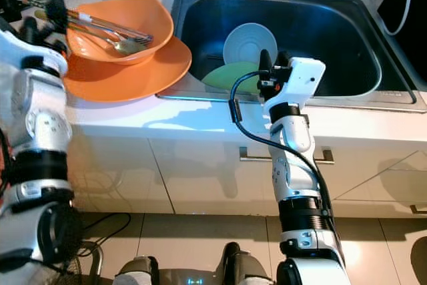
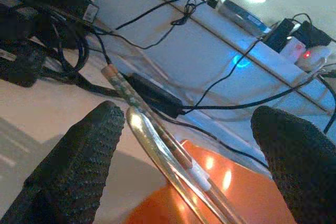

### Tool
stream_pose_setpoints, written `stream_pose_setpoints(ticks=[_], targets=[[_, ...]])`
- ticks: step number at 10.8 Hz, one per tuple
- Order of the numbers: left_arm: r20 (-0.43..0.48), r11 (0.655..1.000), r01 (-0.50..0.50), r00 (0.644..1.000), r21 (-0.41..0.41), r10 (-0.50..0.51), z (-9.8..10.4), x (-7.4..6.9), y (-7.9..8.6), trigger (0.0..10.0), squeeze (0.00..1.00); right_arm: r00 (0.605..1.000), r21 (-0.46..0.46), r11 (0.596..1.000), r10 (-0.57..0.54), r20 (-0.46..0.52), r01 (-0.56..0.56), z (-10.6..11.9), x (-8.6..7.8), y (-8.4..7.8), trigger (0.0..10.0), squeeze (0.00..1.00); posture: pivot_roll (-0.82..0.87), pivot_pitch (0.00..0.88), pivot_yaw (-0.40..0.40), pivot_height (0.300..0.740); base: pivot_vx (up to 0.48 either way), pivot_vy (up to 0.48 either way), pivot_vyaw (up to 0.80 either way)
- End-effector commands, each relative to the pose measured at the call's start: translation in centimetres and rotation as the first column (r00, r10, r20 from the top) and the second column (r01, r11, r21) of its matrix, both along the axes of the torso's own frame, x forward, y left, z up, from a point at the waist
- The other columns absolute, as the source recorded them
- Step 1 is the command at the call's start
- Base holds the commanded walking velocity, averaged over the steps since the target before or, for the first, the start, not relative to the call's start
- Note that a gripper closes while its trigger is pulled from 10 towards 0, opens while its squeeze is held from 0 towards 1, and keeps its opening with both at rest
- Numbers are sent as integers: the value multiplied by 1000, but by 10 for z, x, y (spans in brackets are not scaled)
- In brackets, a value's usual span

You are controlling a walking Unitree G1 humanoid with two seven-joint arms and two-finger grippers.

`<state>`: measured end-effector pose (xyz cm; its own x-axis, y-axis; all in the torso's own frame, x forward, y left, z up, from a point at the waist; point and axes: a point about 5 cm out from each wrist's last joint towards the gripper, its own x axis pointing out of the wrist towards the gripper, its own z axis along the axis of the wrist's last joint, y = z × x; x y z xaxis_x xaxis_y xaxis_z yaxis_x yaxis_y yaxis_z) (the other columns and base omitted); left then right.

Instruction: Kitchen organization

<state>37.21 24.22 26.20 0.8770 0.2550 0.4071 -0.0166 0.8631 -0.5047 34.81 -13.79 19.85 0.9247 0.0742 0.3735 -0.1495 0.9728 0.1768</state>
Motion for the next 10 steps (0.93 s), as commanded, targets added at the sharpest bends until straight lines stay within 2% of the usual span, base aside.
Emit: stream_pose_setpoints(ticks=[1,4,5,6,7,8,10], targets=[[2,1000,-16,1000,-8,16,2,1,3,9412,0,1000,0,1000,-3,11,3,1,0,-1,10000,0,119,160,-39,740,0,0,0],[-66,999,-49,997,11,49,-3,6,9,10000,0,1000,-4,1000,-7,10,7,2,0,-2,10000,0,117,170,-42,740,0,0,0],[-63,999,-52,997,9,52,-2,7,10,9647,0,1000,-4,1000,-6,9,6,1,0,-2,10000,0,118,171,-44,740,0,0,0],[-66,999,-53,996,11,53,-1,9,10,8392,0,1000,-5,1000,-2,8,2,1,0,-1,10000,0,118,171,-45,740,0,0,0],[-66,999,-52,996,13,53,0,10,9,4627,0,1000,-4,1000,-3,8,3,1,0,-1,10000,0,118,173,-44,740,0,0,0],[-63,999,-48,997,13,49,1,11,6,235,0,1000,-5,1000,-5,8,5,1,0,-2,10000,0,118,176,-45,740,0,0,0],[-60,999,-43,997,14,44,1,12,4,0,0,1000,-5,1000,-7,7,7,1,0,-2,10000,0,119,179,-46,740,0,0,0]])
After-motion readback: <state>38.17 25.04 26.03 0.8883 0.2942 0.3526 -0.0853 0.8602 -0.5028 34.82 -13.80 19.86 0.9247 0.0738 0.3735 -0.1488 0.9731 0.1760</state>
